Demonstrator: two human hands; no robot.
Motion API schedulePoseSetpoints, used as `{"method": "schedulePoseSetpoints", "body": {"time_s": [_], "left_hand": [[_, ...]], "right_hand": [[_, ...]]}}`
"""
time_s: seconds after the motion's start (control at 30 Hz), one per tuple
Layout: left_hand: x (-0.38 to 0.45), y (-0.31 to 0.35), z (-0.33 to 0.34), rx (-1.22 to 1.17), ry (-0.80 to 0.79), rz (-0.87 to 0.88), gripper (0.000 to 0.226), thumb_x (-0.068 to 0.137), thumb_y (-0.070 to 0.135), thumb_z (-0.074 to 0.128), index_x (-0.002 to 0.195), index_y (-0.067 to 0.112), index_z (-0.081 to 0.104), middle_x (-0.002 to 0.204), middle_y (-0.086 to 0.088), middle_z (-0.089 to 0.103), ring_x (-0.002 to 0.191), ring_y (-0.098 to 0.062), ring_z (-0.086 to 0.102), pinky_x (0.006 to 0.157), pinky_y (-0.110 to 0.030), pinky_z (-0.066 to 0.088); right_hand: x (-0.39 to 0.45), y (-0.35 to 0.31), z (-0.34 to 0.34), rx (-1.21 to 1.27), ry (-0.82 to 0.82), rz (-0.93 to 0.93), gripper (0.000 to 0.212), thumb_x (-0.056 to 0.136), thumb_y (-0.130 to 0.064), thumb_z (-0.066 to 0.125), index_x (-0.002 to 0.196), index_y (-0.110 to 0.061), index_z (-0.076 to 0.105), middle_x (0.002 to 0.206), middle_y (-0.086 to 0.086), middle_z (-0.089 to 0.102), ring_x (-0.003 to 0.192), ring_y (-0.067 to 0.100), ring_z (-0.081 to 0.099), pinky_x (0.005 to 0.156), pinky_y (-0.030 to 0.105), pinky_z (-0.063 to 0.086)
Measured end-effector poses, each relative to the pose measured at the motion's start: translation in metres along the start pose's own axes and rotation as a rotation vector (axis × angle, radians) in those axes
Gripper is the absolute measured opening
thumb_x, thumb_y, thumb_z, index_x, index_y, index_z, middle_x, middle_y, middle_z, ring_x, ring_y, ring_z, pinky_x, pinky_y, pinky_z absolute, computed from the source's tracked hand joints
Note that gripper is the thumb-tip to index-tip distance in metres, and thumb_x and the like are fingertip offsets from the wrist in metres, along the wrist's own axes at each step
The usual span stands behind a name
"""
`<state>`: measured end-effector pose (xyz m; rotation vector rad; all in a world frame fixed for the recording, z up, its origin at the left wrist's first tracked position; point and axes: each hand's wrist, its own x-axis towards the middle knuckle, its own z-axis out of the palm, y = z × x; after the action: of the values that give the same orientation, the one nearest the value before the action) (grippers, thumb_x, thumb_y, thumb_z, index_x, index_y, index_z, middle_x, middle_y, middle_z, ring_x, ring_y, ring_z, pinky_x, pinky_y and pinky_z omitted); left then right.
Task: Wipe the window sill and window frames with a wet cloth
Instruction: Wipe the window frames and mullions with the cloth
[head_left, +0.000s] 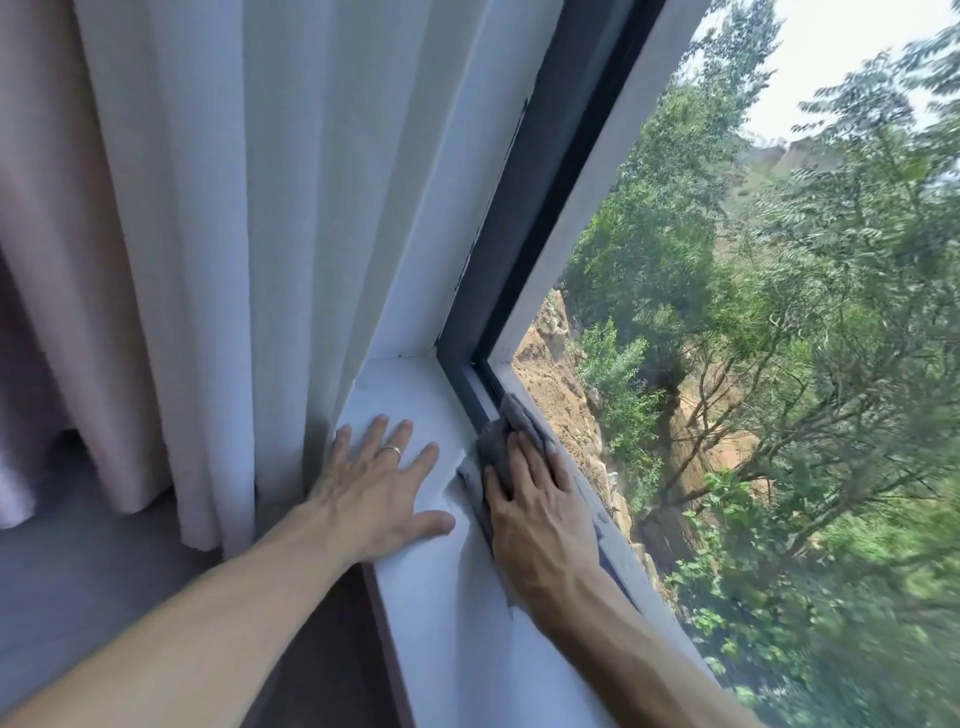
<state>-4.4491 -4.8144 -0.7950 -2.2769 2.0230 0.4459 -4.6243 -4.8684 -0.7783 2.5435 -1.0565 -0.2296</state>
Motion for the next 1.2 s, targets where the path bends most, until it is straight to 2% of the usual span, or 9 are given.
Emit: {"method": "schedulePoseSetpoints", "body": {"time_s": [0.07, 0.2, 0.43, 0.6, 0.8, 1.0, 1.07, 1.13, 1.2], "left_hand": [[-0.001, 0.000, 0.000, -0.017, 0.003, 0.003, 0.088, 0.088, 0.077, 0.028, 0.156, 0.030, -0.003, 0.163, -0.007, -0.013, 0.149, -0.029, -0.018, 0.119, -0.054, -0.005], [0.001, 0.000, 0.001, -0.036, 0.017, 0.005, 0.087, 0.089, 0.077, 0.028, 0.156, 0.031, -0.001, 0.163, -0.005, -0.014, 0.149, -0.026, -0.019, 0.119, -0.053, -0.006], [0.001, 0.000, -0.006, -0.053, 0.033, 0.006, 0.087, 0.085, 0.077, 0.037, 0.155, 0.033, 0.009, 0.164, -0.004, -0.004, 0.150, -0.024, -0.010, 0.120, -0.052, -0.001], [0.025, -0.011, -0.013, -0.096, 0.146, -0.039, 0.054, 0.101, 0.055, 0.023, 0.151, 0.033, 0.024, 0.164, 0.000, 0.008, 0.150, -0.019, 0.002, 0.120, -0.043, 0.009], [0.037, -0.025, -0.019, -0.085, 0.084, -0.078, 0.060, 0.102, 0.050, 0.031, 0.155, 0.028, 0.014, 0.164, 0.000, 0.001, 0.151, -0.021, -0.007, 0.122, -0.042, 0.004], [0.049, -0.048, -0.032, -0.097, 0.104, -0.050, 0.063, 0.100, 0.054, 0.031, 0.155, 0.027, 0.014, 0.164, 0.001, 0.003, 0.151, -0.019, -0.007, 0.121, -0.038, 0.002], [0.058, -0.059, -0.031, -0.094, 0.116, -0.040, 0.065, 0.099, 0.056, 0.031, 0.155, 0.028, 0.013, 0.164, -0.001, 0.002, 0.151, -0.020, -0.006, 0.121, -0.038, 0.001], [0.062, -0.062, -0.029, -0.080, 0.085, -0.028, 0.068, 0.098, 0.058, 0.032, 0.156, 0.030, 0.009, 0.164, -0.004, -0.001, 0.151, -0.024, -0.008, 0.121, -0.039, -0.001], [0.061, -0.065, -0.026, -0.077, 0.081, -0.020, 0.070, 0.098, 0.059, 0.032, 0.156, 0.030, 0.007, 0.164, -0.006, -0.004, 0.150, -0.026, -0.010, 0.121, -0.041, -0.002]], "right_hand": [[-0.008, 0.004, -0.002, -0.023, 0.043, -0.010, 0.066, 0.099, -0.036, 0.044, 0.156, -0.012, 0.021, 0.162, 0.023, 0.002, 0.150, 0.031, -0.008, 0.113, 0.043, -0.018], [0.042, 0.008, -0.007, -0.006, 0.015, -0.051, 0.062, 0.103, -0.038, 0.026, 0.158, -0.014, 0.009, 0.163, 0.018, -0.009, 0.151, 0.028, -0.013, 0.113, 0.040, -0.022], [0.038, 0.006, -0.007, -0.016, -0.023, -0.059, 0.061, 0.102, -0.034, 0.029, 0.157, -0.010, 0.016, 0.162, 0.022, -0.005, 0.151, 0.033, -0.009, 0.113, 0.041, -0.021], [0.082, 0.009, -0.003, 0.001, 0.087, -0.050, 0.056, 0.105, -0.032, 0.015, 0.157, -0.010, 0.013, 0.163, 0.020, -0.001, 0.151, 0.031, -0.009, 0.119, 0.045, -0.017], [0.060, 0.007, 0.000, -0.002, 0.052, -0.092, 0.062, 0.103, -0.028, 0.026, 0.156, -0.003, 0.006, 0.160, 0.026, -0.009, 0.150, 0.036, -0.012, 0.113, 0.046, -0.025], [0.107, 0.006, 0.000, -0.051, 0.025, -0.109, 0.066, 0.100, -0.031, 0.031, 0.156, -0.005, 0.009, 0.162, 0.023, -0.003, 0.150, 0.037, -0.010, 0.117, 0.048, -0.016], [0.110, 0.002, 0.002, -0.020, 0.058, -0.087, 0.066, 0.092, -0.032, 0.035, 0.151, -0.002, 0.029, 0.159, 0.026, 0.015, 0.150, 0.039, 0.008, 0.117, 0.047, -0.009], [0.096, 0.005, 0.007, 0.047, 0.080, -0.075, 0.066, 0.081, -0.031, 0.031, 0.131, 0.000, 0.060, 0.145, 0.029, 0.044, 0.140, 0.039, 0.038, 0.117, 0.046, 0.011], [0.083, 0.007, 0.015, 0.041, 0.068, -0.094, 0.063, 0.080, -0.029, 0.030, 0.124, -0.001, 0.066, 0.138, 0.028, 0.052, 0.134, 0.039, 0.047, 0.114, 0.047, 0.020]]}}
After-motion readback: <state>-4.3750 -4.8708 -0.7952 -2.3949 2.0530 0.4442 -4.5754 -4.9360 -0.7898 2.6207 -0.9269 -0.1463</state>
